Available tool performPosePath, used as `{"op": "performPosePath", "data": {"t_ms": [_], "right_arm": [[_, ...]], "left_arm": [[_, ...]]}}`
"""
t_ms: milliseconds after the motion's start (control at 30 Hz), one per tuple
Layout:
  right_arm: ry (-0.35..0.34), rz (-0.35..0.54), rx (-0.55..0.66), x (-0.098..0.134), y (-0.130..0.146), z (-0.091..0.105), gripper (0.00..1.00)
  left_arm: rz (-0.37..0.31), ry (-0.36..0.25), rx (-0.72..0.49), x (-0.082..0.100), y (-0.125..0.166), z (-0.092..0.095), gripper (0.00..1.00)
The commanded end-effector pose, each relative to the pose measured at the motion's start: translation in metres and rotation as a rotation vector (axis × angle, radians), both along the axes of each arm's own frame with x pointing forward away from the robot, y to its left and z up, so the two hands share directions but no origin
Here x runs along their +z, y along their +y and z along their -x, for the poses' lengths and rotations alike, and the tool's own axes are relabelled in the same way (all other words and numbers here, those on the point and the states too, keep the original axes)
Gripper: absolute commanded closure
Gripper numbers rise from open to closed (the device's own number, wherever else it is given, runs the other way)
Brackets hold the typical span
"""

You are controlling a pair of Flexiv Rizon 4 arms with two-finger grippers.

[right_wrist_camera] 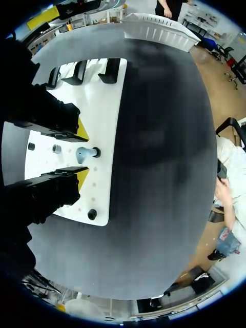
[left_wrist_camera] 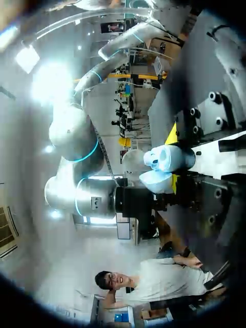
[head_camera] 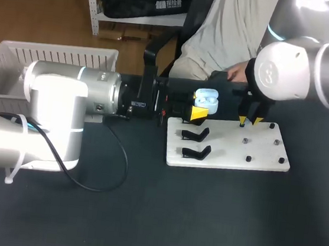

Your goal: Pick up each earbud case from the left stands, insert the matching earbuds, close the lid, and place the case in the box.

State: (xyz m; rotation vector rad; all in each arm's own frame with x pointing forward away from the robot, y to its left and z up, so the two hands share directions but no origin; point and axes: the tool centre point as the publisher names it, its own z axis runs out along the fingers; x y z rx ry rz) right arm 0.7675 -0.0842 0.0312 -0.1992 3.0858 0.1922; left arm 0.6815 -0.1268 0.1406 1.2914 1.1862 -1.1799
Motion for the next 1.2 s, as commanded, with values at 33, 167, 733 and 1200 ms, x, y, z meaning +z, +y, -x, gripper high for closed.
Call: {"op": "performPosePath", "data": {"t_ms": [33,167,733,1200], "right_arm": [[0.004,-0.001,-0.004,-0.002,0.0,-0.002,0.72],[0.007,-0.002,-0.008,-0.002,0.001,-0.003,0.75],[0.012,-0.008,-0.023,0.018,-0.002,0.004,1.0],[-0.014,-0.037,-0.045,0.109,-0.005,0.04,1.0]], "left_arm": [[0.0,0.0,0.001,0.0,0.0,0.0,1.0],[0.0,0.0,0.001,0.0,0.0,0.0,1.0],[0.0,0.0,0.001,0.0,0.0,0.0,1.0],[0.0,0.0,0.001,0.0,0.0,0.0,1.0]]}}
